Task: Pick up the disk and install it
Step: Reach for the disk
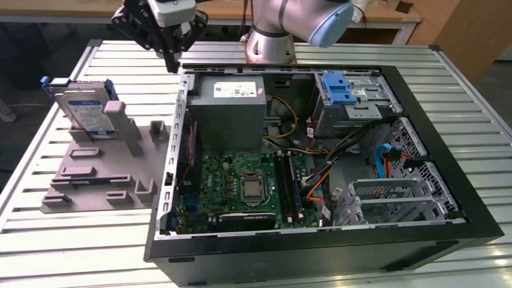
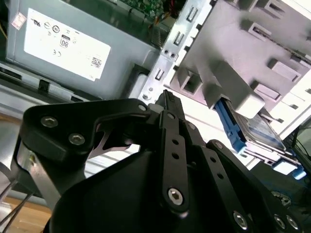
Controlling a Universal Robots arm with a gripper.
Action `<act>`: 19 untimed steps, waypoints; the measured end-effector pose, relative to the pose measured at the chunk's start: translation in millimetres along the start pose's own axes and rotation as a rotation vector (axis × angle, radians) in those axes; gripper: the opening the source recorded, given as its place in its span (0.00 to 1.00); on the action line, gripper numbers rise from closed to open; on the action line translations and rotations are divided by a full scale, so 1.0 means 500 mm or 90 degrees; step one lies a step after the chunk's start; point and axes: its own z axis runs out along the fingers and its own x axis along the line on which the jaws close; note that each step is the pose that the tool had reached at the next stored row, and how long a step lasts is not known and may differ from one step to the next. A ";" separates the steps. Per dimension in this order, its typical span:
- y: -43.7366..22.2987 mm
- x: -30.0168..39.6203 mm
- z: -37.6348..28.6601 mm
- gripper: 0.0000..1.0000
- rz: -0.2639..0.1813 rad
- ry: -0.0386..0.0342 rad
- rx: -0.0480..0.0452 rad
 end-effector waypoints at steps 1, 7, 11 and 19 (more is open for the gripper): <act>0.001 0.006 0.000 0.11 0.000 0.0004 -0.0004; 0.002 0.046 0.003 0.11 0.000 0.0053 -0.0002; 0.002 0.048 0.002 0.11 0.000 0.0054 -0.0002; 0.001 0.055 0.003 0.11 0.000 0.0053 -0.0002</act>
